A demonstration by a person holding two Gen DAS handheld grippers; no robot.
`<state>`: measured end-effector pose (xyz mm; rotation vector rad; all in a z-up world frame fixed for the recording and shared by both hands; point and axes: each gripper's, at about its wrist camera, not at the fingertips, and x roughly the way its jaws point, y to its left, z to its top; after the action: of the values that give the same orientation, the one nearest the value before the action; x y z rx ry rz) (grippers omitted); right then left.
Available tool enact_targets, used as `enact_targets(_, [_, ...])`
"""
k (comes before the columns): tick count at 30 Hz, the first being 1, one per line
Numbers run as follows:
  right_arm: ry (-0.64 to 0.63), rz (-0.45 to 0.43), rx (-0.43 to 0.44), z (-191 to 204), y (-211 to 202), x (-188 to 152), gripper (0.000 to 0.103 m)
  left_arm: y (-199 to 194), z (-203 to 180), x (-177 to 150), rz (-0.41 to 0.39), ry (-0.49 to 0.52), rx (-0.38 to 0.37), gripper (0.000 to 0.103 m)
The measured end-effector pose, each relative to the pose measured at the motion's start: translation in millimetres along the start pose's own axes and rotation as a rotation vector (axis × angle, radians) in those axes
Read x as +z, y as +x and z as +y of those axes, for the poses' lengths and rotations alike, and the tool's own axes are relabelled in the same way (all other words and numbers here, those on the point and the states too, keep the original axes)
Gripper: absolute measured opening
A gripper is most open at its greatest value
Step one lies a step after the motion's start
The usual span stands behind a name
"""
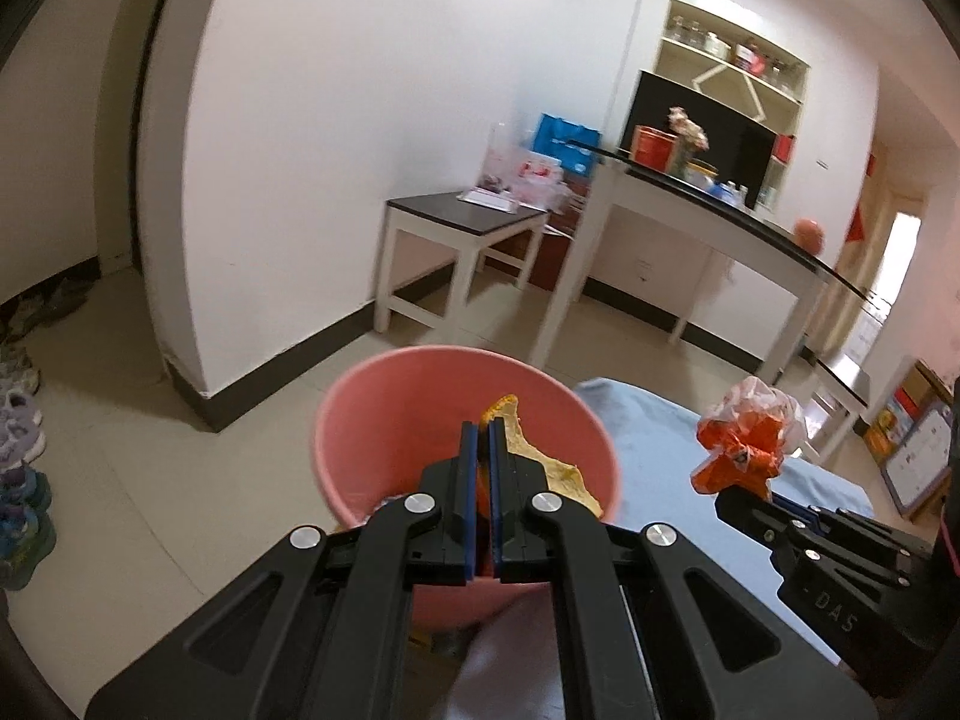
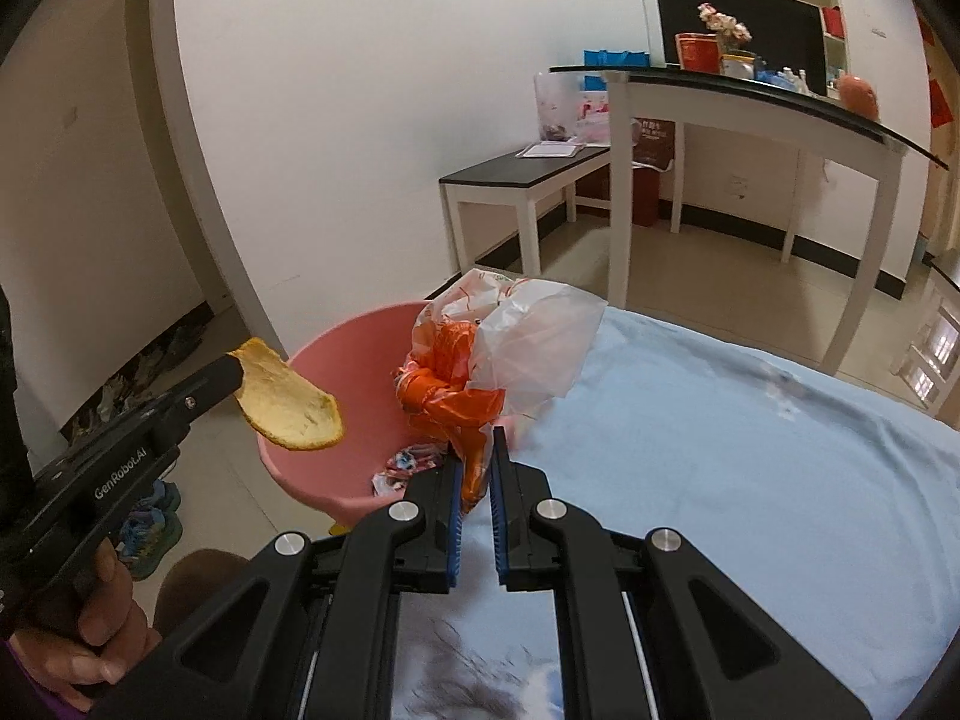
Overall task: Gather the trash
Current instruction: 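Carry the orange bag and orange peel over the pink bucket with both tools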
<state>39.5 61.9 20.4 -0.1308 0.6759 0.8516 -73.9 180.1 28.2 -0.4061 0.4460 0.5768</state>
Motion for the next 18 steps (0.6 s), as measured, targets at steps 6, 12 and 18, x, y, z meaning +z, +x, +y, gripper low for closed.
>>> enact_targets(6, [-0.006,0.031,0.011,22.3,31.2,7.0,0.007,14.3,25.7,3.3,0.005,-0.034,0.042,0.003])
enact_targets(12, [-0.027,0.067,0.009,33.3,55.8,7.6,0.008,24.1,39.0,2.0,0.018,-0.035,0.061,0.003])
enact_targets(18, [-0.043,0.092,-0.003,42.1,69.2,0.4,0.008,33.1,48.1,-2.0,0.044,-0.044,0.063,0.003])
